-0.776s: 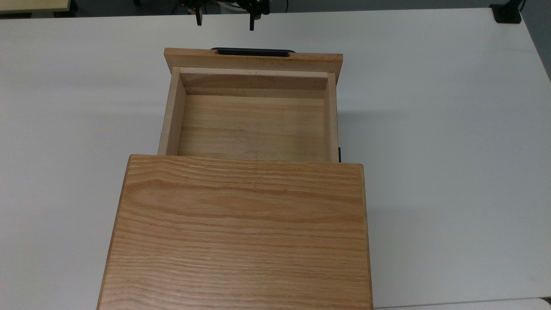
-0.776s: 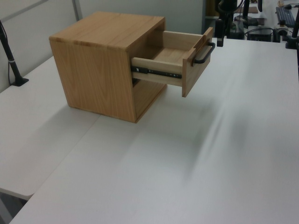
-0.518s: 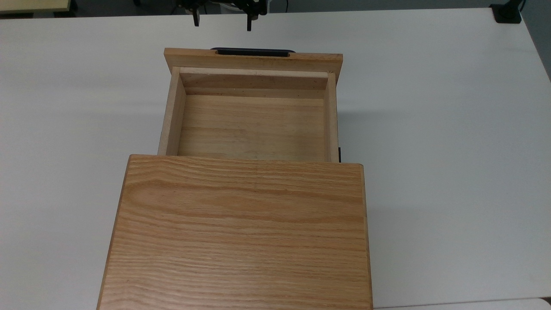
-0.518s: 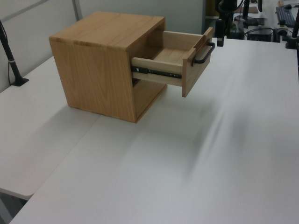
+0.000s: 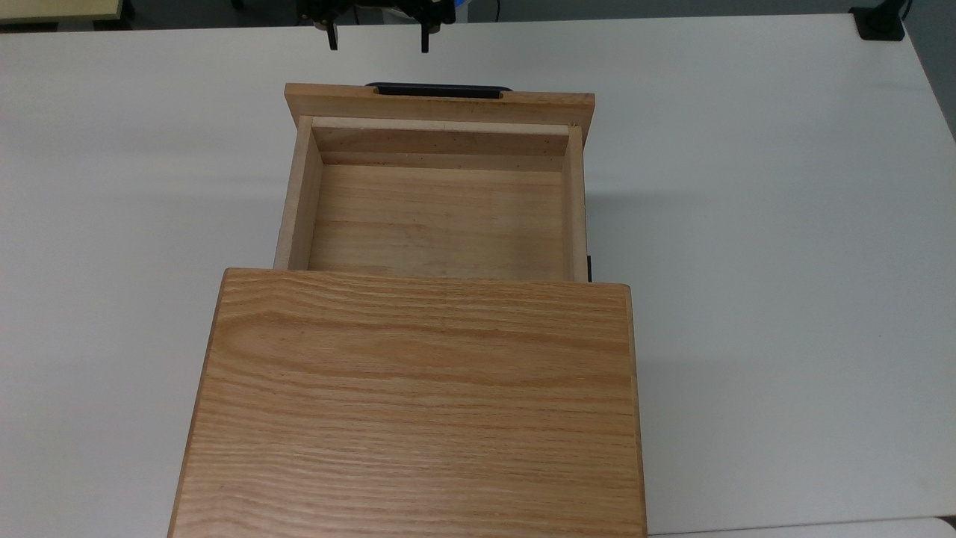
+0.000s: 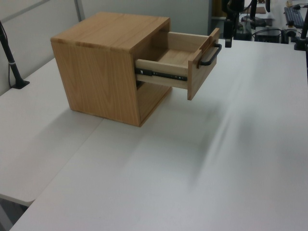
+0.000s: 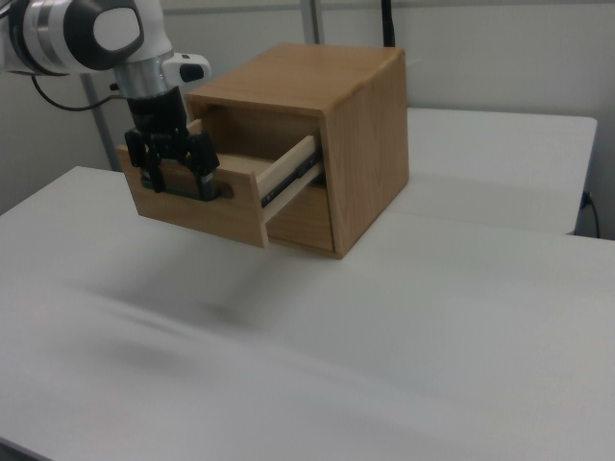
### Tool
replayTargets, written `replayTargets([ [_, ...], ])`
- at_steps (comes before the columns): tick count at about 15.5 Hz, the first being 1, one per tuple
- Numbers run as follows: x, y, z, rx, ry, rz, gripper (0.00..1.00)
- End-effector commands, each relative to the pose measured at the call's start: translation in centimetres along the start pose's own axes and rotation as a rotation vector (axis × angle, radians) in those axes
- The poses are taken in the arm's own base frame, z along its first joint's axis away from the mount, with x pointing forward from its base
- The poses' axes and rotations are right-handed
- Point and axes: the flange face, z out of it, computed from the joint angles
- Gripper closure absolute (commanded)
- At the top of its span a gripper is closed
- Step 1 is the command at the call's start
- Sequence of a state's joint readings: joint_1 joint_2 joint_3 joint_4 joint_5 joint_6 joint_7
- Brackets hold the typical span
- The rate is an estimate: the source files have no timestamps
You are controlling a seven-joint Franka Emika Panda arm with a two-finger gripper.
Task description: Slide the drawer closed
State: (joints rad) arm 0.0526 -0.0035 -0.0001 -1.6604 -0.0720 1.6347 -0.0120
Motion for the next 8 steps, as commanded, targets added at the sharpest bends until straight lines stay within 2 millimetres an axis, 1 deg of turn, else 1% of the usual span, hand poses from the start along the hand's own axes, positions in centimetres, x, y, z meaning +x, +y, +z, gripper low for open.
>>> replayTargets([
  [1, 0.99, -0.15, 0.96, 0.005, -0.023, -0.040, 0.00],
  [6, 0.80, -0.44, 0.52, 0.019, -0.015, -0.030, 0.00],
  [8, 0.71, -0.20, 0.37, 0.022, -0.013, -0.017, 0.00],
])
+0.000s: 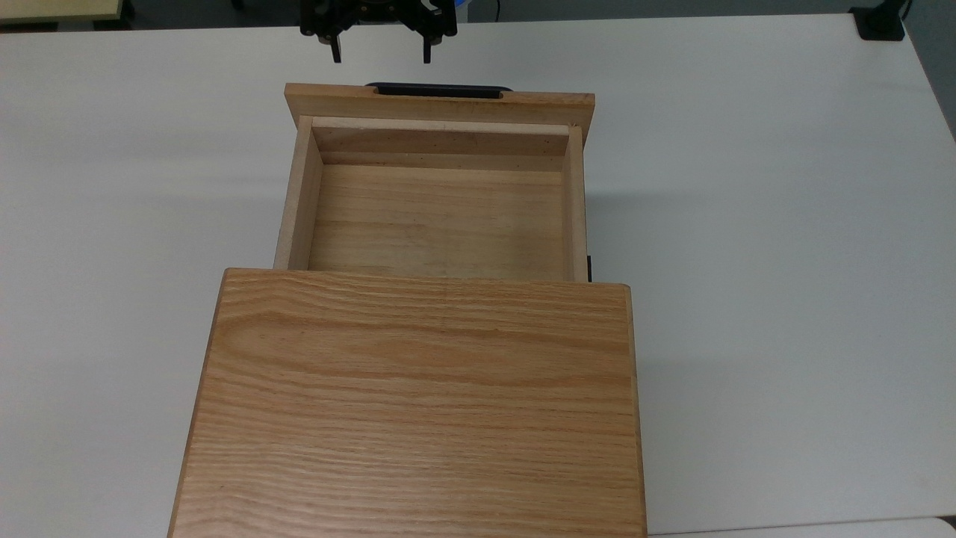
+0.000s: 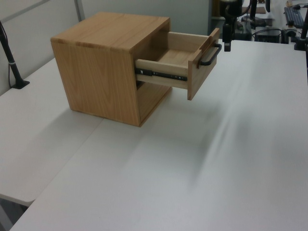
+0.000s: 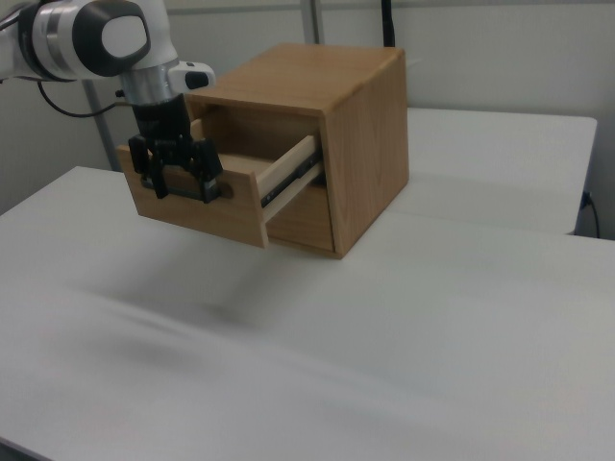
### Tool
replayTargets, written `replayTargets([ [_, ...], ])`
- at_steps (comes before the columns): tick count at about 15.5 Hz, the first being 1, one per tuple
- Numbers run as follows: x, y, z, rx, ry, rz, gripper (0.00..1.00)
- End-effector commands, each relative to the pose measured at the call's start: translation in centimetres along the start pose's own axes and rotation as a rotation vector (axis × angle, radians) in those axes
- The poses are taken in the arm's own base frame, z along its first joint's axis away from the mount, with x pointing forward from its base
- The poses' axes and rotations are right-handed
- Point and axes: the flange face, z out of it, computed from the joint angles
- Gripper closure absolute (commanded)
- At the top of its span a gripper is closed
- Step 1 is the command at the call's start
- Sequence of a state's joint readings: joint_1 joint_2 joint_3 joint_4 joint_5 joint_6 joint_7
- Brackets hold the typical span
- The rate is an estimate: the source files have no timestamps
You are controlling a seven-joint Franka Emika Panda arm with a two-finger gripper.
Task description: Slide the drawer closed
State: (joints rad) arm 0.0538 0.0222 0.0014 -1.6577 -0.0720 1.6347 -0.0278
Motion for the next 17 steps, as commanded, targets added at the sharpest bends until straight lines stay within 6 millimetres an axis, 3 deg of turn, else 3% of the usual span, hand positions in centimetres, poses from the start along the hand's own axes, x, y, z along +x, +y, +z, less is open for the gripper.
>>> replayTargets([
  [1, -0.1, 0.0, -1.0, 0.023, 0.010, 0.013, 0.00],
  [4, -0.2, -0.4, -1.0, 0.023, 0.003, 0.009, 0.00],
  [5, -0.3, -0.5, -1.1, 0.023, 0.003, 0.008, 0.08],
  [6, -0.4, -0.5, -1.3, 0.024, 0.006, 0.006, 0.23],
  [8, -0.5, -0.5, -1.4, 0.024, 0.008, -0.001, 0.61],
  [9, -0.7, -0.5, -1.6, 0.025, 0.009, -0.003, 0.74],
  [12, -0.8, -0.7, -1.5, 0.025, 0.005, -0.010, 1.00],
  [17, -0.8, -2.0, -0.9, 0.063, -0.014, -0.039, 1.00],
])
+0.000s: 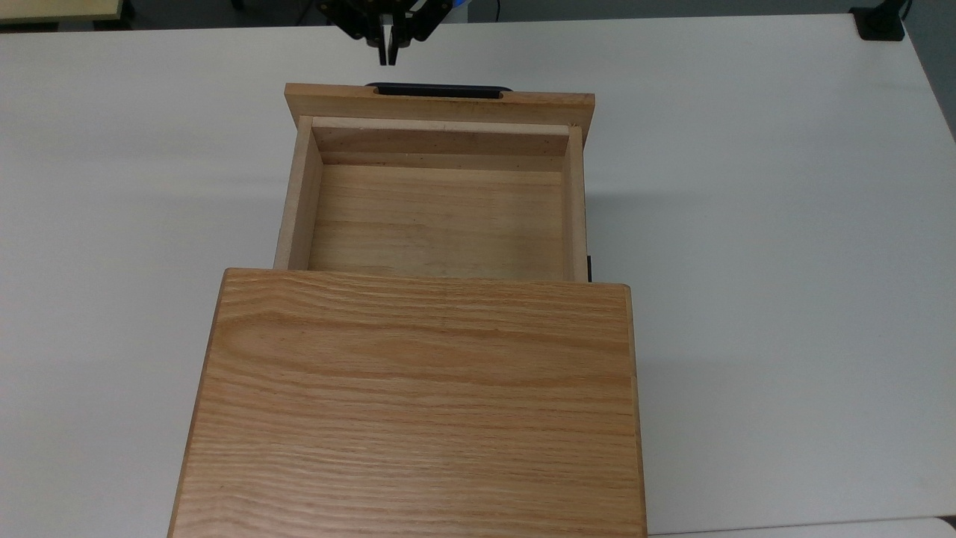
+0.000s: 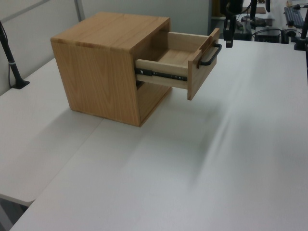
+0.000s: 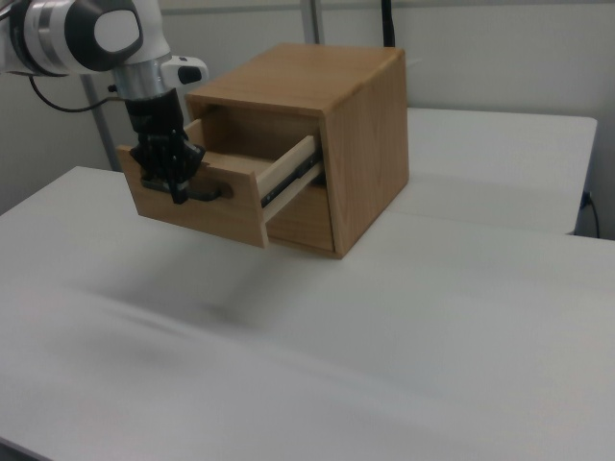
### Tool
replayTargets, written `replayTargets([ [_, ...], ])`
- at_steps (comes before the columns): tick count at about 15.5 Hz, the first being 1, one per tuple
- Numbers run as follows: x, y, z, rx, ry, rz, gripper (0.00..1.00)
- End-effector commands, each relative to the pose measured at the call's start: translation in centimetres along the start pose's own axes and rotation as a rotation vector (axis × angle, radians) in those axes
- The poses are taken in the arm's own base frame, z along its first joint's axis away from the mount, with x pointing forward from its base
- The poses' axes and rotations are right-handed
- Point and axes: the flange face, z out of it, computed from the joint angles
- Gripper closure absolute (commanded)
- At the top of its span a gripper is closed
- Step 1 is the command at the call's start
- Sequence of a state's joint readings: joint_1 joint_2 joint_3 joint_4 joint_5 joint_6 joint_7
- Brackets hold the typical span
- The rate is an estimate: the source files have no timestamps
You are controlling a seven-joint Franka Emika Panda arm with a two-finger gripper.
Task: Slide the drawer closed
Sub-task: 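Push the drawer front with the gripper into the cabinet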
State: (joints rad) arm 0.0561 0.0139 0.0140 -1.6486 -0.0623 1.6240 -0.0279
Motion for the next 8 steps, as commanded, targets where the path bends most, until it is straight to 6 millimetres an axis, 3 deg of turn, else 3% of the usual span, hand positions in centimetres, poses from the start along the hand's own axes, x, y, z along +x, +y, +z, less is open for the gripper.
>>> replayTargets([
  [1, -0.5, -1.6, 0.1, 0.067, -0.023, -0.031, 1.00],
  [5, 0.1, -3.6, 0.9, 0.072, -0.032, -0.056, 1.00],
  [8, 1.7, -5.4, 2.0, 0.071, -0.006, -0.064, 1.00],
])
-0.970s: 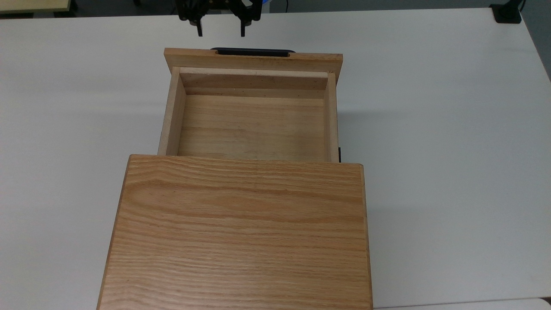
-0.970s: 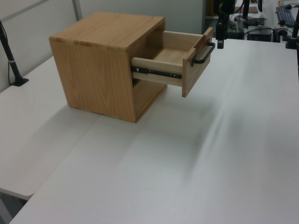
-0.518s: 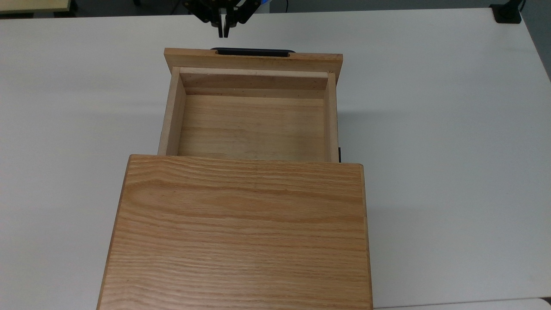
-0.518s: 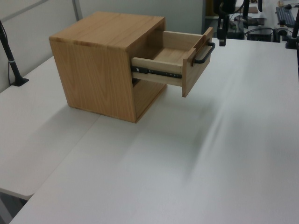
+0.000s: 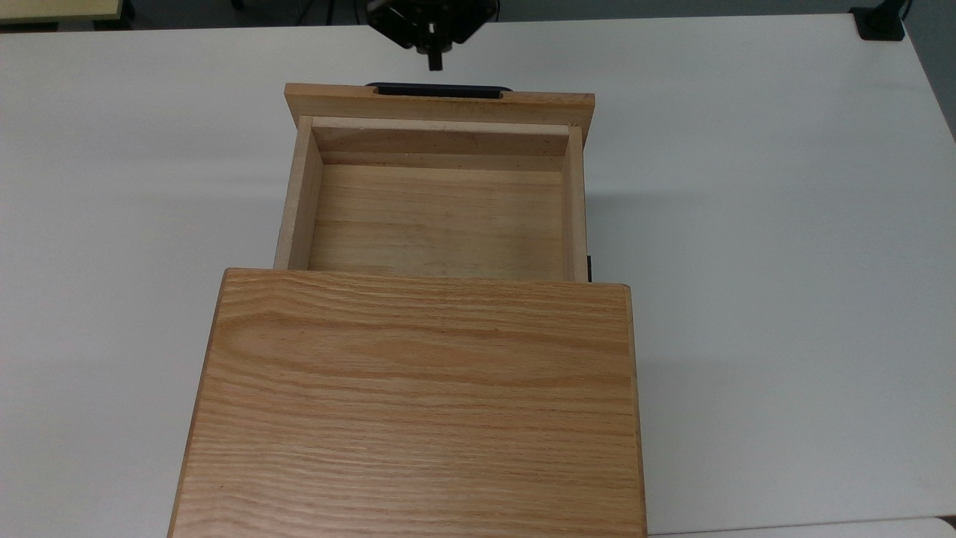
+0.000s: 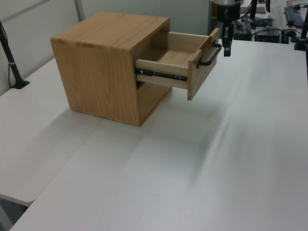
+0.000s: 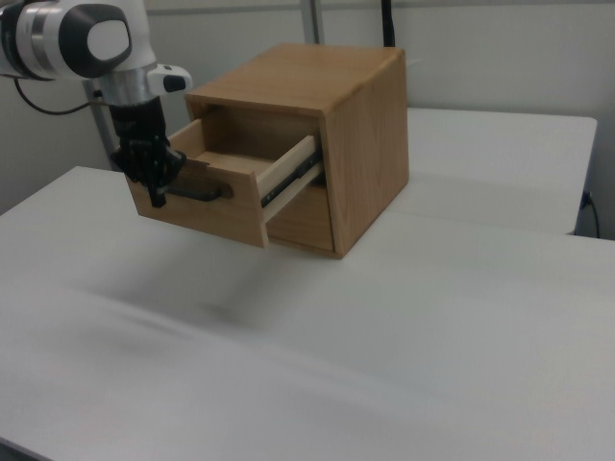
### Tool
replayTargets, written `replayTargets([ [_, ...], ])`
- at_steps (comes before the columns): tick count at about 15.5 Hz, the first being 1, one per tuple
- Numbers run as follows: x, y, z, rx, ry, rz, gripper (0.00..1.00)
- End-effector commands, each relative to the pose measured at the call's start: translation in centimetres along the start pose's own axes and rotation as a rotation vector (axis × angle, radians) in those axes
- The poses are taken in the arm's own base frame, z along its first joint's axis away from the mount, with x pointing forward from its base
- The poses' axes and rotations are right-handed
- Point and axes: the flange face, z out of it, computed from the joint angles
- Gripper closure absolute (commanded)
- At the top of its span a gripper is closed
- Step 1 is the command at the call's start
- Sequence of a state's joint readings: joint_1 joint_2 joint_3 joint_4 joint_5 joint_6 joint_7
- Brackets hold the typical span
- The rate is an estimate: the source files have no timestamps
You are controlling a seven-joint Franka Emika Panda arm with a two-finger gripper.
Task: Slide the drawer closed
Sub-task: 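Push the drawer front with the gripper into the cabinet, then continue pushing until the drawer front sits flush with the cabinet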
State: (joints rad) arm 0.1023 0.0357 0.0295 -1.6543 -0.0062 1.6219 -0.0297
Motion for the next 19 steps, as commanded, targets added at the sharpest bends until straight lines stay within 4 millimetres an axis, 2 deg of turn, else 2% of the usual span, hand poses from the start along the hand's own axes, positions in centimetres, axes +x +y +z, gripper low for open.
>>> replayTargets([
  [1, 2.0, -1.2, 0.7, 0.015, 0.065, 0.020, 1.00],
  [2, 2.7, -1.3, 1.3, 0.012, 0.077, 0.023, 1.00],
  [4, 4.1, -1.1, 0.9, 0.002, 0.128, 0.023, 1.00],
  [10, 8.6, -0.3, 1.4, -0.056, 0.253, 0.084, 1.00],
  [15, 13.5, -0.5, 1.6, -0.096, 0.331, 0.108, 1.00],
  [19, 16.2, -1.7, 3.5, -0.137, 0.436, 0.127, 1.00],
])
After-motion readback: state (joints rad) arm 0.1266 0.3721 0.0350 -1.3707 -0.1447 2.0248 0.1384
